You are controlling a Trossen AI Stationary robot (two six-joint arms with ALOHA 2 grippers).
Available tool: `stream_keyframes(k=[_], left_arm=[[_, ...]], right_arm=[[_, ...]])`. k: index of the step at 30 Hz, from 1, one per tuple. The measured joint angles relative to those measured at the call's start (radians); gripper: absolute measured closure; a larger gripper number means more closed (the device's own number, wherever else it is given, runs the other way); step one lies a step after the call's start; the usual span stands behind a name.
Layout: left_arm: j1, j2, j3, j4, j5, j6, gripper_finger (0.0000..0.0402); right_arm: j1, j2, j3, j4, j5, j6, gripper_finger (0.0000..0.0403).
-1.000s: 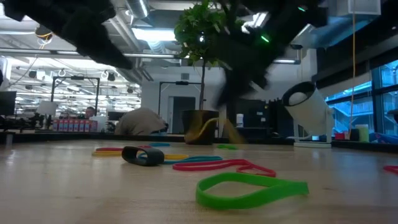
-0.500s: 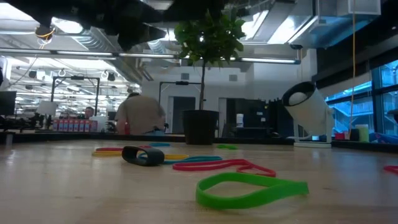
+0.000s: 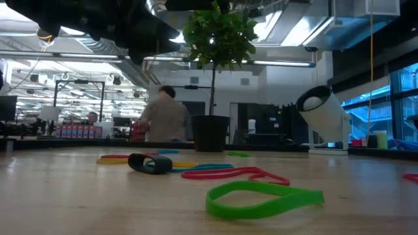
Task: Pick and place rubber bands into bin
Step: Put the top right yellow rubber band into the gray bin
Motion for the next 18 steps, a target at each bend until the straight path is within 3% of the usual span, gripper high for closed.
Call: stream_keyframes(k=[8, 18], left_arm=[[0.000, 0.002, 0.000, 0.001, 0.002, 0.002, 0.0389], [0.000, 0.002, 0.000, -0.012, 0.075, 0.081, 0.0399]], right_arm=[[0.000, 0.000, 0.000, -0.001, 0.000, 0.023, 0.0398], [0.000, -0.001, 0.000, -0.004, 0.000, 0.070, 0.0382]])
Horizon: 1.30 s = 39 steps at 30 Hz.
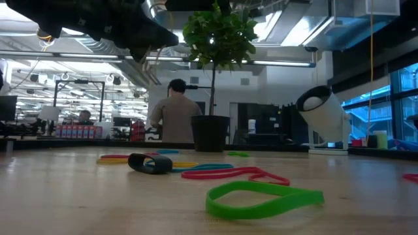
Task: Pick and place rubber bands into bin
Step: Put the top right yellow rubber band into the gray bin
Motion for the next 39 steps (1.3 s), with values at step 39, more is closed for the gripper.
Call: stream_keyframes(k=[39], left_arm=[[-0.495, -0.017, 0.676, -1.758, 0.010, -1.077, 0.0399]], right_arm=[[0.022, -0.190, -0.556, -0.515, 0.315, 0.995, 0.0321]])
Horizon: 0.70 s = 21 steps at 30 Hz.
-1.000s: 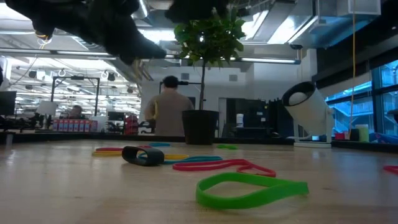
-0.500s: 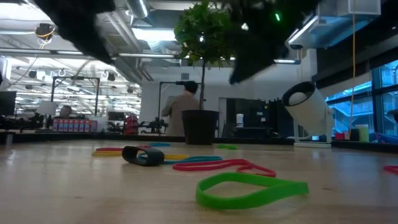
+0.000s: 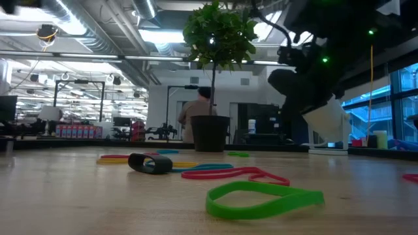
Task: Pick and place rubber bands into bin
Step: Put the top right yellow rubber band into the gray bin
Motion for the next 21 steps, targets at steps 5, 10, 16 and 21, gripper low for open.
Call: stream_keyframes(k=[5, 10, 16, 21], left_arm=[[-0.084, 0.099, 0.063, -0.013, 0.115, -0.227, 0.0399], [-0.153, 0.160, 0.072, 0.000, 0.193, -0.442, 0.0399], [-0.212, 0.225, 0.065, 0.052, 0.202, -0.564, 0.0399], [-0.220, 0.306, 0.064, 0.054, 0.208, -0.583, 0.0399]], right_arm=[[-0.002, -0.022, -0.064, 0.068, 0.000, 0.001, 0.0346], [-0.001, -0.024, -0.071, 0.071, 0.000, -0.001, 0.0361], [-0.001, -0.024, -0.071, 0.082, 0.000, -0.053, 0.0369], [-0.001, -0.024, -0.071, 0.085, 0.000, -0.080, 0.0370]])
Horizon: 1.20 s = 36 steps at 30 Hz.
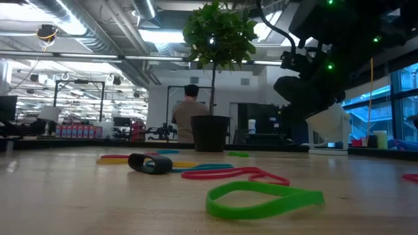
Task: Pick and place rubber bands into bin
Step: Put the top right yellow rubber band into the gray bin, then put the top yellow rubber band into the gray bin
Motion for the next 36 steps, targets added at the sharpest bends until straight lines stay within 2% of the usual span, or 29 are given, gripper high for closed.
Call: stream_keyframes(k=[3, 8, 12, 23, 27, 32, 36], left_arm=[[0.000, 0.048, -0.001, 0.005, 0.021, 0.009, 0.0399], [0.008, 0.105, -0.002, 0.016, 0.123, 0.074, 0.0393], [0.006, 0.133, -0.002, 0.025, 0.134, 0.072, 0.0379], [0.006, 0.154, -0.002, 0.030, 0.126, 0.097, 0.0292], [0.007, 0.151, 0.009, 0.014, 0.120, 0.149, 0.0278], [0.032, 0.132, 0.035, 0.009, 0.112, 0.278, 0.0282], [0.052, 0.099, 0.039, 0.006, 0.031, 0.362, 0.0297]], right_arm=[[0.000, 0.000, 0.000, 0.001, 0.000, -0.020, 0.0370], [0.000, 0.000, 0.000, 0.022, 0.000, -0.029, 0.0371], [0.000, 0.000, 0.000, 0.024, 0.000, -0.027, 0.0371], [0.017, 0.000, 0.000, 0.116, -0.003, 0.004, 0.0371], [0.072, 0.000, 0.000, 0.155, -0.038, 0.027, 0.0374], [0.189, 0.000, 0.000, 0.209, -0.030, 0.083, 0.0398], [0.289, 0.000, 0.000, 0.224, -0.011, 0.188, 0.0398]])
